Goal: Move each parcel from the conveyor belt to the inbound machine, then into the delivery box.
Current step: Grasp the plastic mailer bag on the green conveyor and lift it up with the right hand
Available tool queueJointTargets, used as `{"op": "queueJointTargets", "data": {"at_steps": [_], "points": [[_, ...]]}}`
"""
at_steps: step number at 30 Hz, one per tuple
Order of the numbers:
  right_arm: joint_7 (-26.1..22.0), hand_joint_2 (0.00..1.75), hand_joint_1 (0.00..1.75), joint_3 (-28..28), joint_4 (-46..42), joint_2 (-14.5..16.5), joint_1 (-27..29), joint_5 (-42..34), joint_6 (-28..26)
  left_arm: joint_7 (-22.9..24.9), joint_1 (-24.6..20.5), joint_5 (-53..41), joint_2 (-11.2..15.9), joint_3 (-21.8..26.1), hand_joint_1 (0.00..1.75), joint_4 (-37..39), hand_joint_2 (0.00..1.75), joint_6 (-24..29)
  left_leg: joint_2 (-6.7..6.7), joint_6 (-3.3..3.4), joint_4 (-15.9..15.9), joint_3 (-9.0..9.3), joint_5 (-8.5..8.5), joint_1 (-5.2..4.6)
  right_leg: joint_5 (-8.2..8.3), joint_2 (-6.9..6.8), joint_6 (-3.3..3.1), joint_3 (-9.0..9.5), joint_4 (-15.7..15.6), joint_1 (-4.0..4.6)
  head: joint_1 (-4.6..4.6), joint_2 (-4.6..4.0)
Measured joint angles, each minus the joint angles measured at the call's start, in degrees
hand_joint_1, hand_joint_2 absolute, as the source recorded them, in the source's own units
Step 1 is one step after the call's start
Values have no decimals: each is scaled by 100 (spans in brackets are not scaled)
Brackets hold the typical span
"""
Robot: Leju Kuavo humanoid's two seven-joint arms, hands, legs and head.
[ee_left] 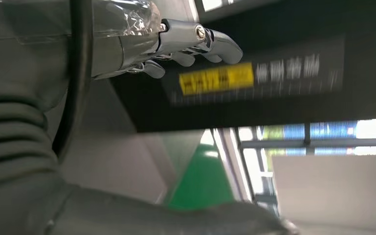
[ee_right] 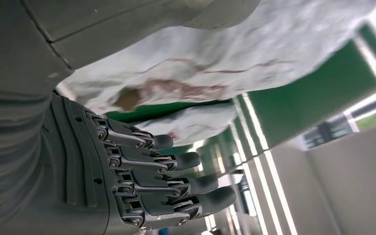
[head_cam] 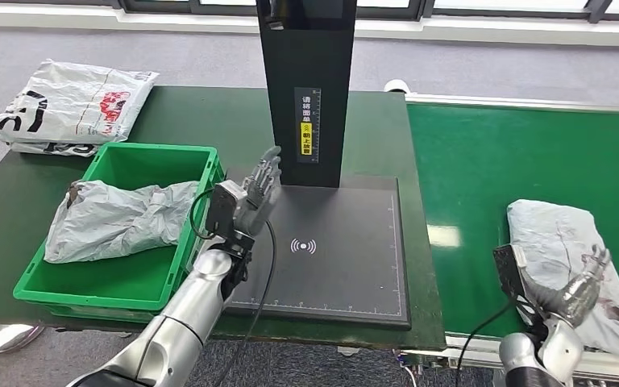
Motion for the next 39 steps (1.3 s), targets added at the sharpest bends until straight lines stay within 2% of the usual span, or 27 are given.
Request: {"op": "queueJointTargets", "data": {"at_steps": [4,7,10,14,17,19,23,27,31,34,36,39], "points": [[834,175,0,-375,377,-178,132,684,164,-17,22,10,-42,-335,0,67,175,26,3,0,-3,0,-1,1,-1,1,1,-2,0,1,0,0],[1452,175,0,-504,747,-378,175,1028,711,-11,23,30,-21,-468,0,66,175,54,5,0,-4,0,0,1,-1,3,1,-2,1,2,0,0],[1834,175,0,-540,1066,-518,207,1212,1121,3,24,36,8,-538,0,63,175,56,4,-1,-4,1,1,2,-1,5,1,-2,1,2,0,0],[2186,175,175,-547,1355,-598,197,1481,1799,16,21,25,21,-591,0,66,175,77,11,-1,-3,12,0,6,-2,11,1,7,0,5,-2,0],[2256,175,175,-552,1565,-630,126,1598,2360,18,4,-25,22,-615,0,74,175,109,19,8,-1,38,-9,15,-13,15,13,36,-10,13,-2,0],[2192,175,175,-563,1675,-654,110,1599,2494,18,-8,-45,33,-647,0,81,175,125,6,19,-1,58,-16,19,-25,-1,23,71,-21,17,-2,0],[1972,175,175,-611,1748,-661,110,1574,2435,18,19,-53,95,-677,0,64,175,209,-9,26,0,70,-15,19,-23,-20,32,106,-32,17,0,0],[1418,175,175,-629,1491,-621,181,1168,2034,83,256,-92,221,-681,0,-173,175,358,-6,27,4,68,-14,17,-10,-17,36,110,-32,15,0,0],[581,175,175,-550,617,-419,478,145,1400,227,585,-102,352,-681,0,-563,175,519,-5,24,3,54,-16,13,-12,-13,34,87,-21,11,0,0],[-596,175,175,-315,-358,-237,739,-1339,681,345,757,-84,404,-680,0,-797,175,716,-6,18,0,32,-11,1,-15,-14,30,51,-4,-1,0,0],[-1186,175,175,-136,-987,-167,806,-2185,434,402,792,-48,425,-677,0,-869,175,804,-7,12,-1,24,-6,1,-16,-16,27,39,1,-1,-1,0],[-1411,175,175,72,-1684,-94,859,-2565,389,425,794,1,442,-673,0,-914,175,840,-6,10,-3,24,-5,3,-18,-16,25,38,2,1,-1,0]]}}
